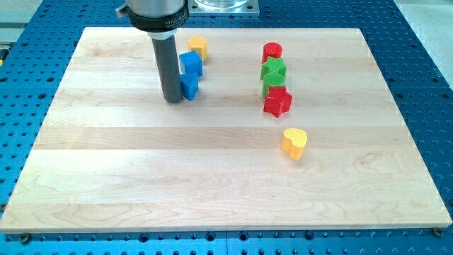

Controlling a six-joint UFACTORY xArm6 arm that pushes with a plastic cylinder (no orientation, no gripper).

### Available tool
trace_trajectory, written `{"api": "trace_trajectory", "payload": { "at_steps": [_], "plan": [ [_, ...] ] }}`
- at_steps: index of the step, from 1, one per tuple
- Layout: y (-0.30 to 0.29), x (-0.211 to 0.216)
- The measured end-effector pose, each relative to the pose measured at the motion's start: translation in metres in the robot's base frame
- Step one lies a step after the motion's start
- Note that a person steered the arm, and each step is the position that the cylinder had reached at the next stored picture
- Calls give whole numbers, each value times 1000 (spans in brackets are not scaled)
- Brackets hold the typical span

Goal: Move the yellow heart below the blue triangle

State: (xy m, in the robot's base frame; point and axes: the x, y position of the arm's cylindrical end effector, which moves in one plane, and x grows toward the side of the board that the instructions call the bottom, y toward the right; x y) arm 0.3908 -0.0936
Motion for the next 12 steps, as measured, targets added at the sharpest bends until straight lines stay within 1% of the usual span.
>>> {"api": "trace_trajectory", "payload": {
  "at_steps": [1,2,3,4,5,6,7,8,9,10,11,12],
  "plan": [
    [-3,32],
    [14,108],
    [69,169],
    [128,172],
    [198,172],
    [258,162],
    [260,124],
    [197,120],
    [151,123],
    [145,121],
    [125,92],
    [125,88]
  ]
}}
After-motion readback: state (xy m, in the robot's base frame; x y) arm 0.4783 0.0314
